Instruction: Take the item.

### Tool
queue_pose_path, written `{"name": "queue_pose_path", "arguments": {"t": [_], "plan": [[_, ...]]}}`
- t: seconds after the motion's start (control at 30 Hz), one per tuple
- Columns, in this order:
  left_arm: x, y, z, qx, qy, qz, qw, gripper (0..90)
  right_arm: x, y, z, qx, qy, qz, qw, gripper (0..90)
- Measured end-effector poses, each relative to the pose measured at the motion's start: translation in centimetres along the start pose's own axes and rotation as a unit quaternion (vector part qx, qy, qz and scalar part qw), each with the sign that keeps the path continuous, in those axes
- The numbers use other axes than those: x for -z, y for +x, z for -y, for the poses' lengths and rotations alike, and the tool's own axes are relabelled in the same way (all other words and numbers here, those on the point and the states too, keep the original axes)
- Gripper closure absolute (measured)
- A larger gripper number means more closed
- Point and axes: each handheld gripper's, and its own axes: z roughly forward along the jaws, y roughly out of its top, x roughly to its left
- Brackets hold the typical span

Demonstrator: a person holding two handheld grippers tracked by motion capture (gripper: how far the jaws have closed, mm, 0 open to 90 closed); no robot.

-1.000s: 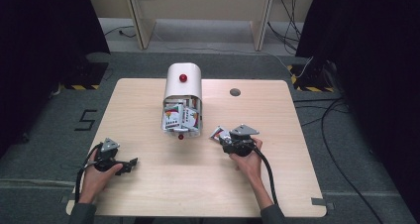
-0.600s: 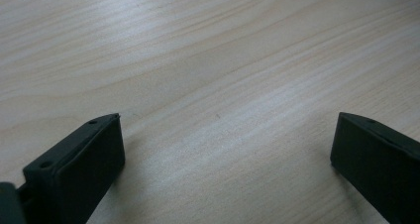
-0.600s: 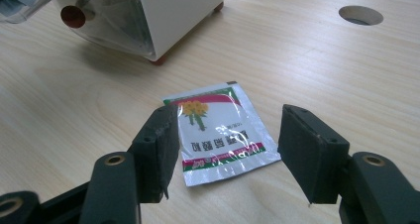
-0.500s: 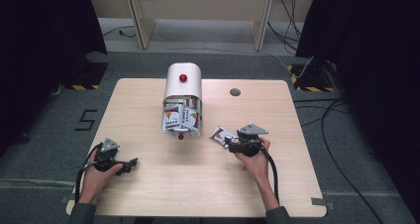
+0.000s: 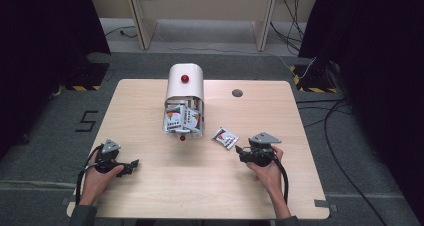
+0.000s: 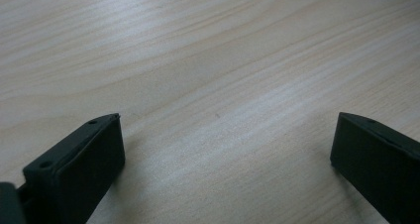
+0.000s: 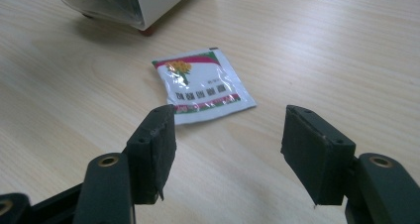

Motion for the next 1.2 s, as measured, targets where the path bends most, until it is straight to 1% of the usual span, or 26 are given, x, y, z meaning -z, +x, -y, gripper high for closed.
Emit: {"name": "queue_pose_path", "arguments": {"t": [0.13, 0.23, 0.27, 0.37, 0.4, 0.5, 0.6, 0.63, 0.77, 0.8, 0.97, 1.0, 1.07, 1.13, 1.2], "plan": [[0.0, 0.0, 0.0, 0.0, 0.0, 0.0, 1.0, 0.0, 1.0, -0.3, 0.8, -0.004, 0.001, 0.007, 1.0, 37.9], [0.0, 0.0, 0.0, 0.0, 0.0, 0.0, 1.0, 0.0, 1.3, -0.3, 1.0, -0.006, 0.002, 0.007, 1.0, 37.9], [0.0, 0.0, 0.0, 0.0, 0.0, 0.0, 1.0, 0.0, 1.4, -0.3, 1.1, -0.002, 0.002, 0.006, 1.0, 37.8], [0.0, 0.0, 0.0, 0.0, 0.0, 0.0, 1.0, 0.0, 1.8, -0.2, 1.3, -0.002, 0.006, 0.01, 0.9999, 37.3], [0.0, 0.0, 0.0, 0.0, 0.0, 0.0, 1.0, 0.0, 2.0, -0.3, 1.6, 0.003, 0.007, 0.011, 0.9999, 37.0], [0.0, 0.0, 0.0, 0.0, 0.0, 0.0, 1.0, 0.0, 2.2, -0.3, 1.9, 0.001, 0.008, 0.011, 0.9999, 36.1], [0.0, 0.0, 0.0, 0.0, 0.0, 0.0, 1.0, 0.0, 2.7, -0.5, 2.2, 0.004, 0.012, 0.011, 0.9999, 32.3], [0.0, 0.0, 0.0, 0.0, 0.0, 0.0, 1.0, 0.0, 2.7, -0.5, 2.2, 0.004, 0.012, 0.011, 0.9999, 32.3], [0.0, 0.0, 0.0, 0.0, 0.0, 0.0, 1.0, 0.0, 3.2, -0.6, 2.5, 0.0, 0.004, 0.012, 0.9999, 29.3], [0.0, 0.0, 0.0, 0.0, 0.0, 0.0, 1.0, 0.0, 3.4, -0.6, 2.8, -0.004, 0.006, 0.014, 0.9999, 26.3], [0.0, 0.0, 0.0, 0.0, 0.0, 0.0, 1.0, 0.0, 3.6, -0.7, 3.5, -0.009, 0.014, 0.015, 0.9997, 24.8], [0.0, 0.0, 0.0, 0.0, 0.0, 0.0, 1.0, 0.0, 3.7, -0.8, 3.8, -0.009, 0.022, 0.02, 0.9995, 22.3], [0.0, 0.0, 0.0, 0.0, 0.0, 0.0, 1.0, 0.0, 4.0, -0.8, 4.0, -0.009, 0.019, 0.024, 0.9995, 22.2], [0.0, 0.0, 0.0, 0.0, 0.0, 0.0, 1.0, 0.0, 4.1, -0.9, 4.1, -0.009, 0.018, 0.021, 0.9996, 22.3], [0.0, 0.0, 0.0, 0.0, 0.0, 0.0, 1.0, 0.0, 4.3, -0.7, 4.5, -0.012, 0.023, 0.021, 0.9995, 22.3]]}}
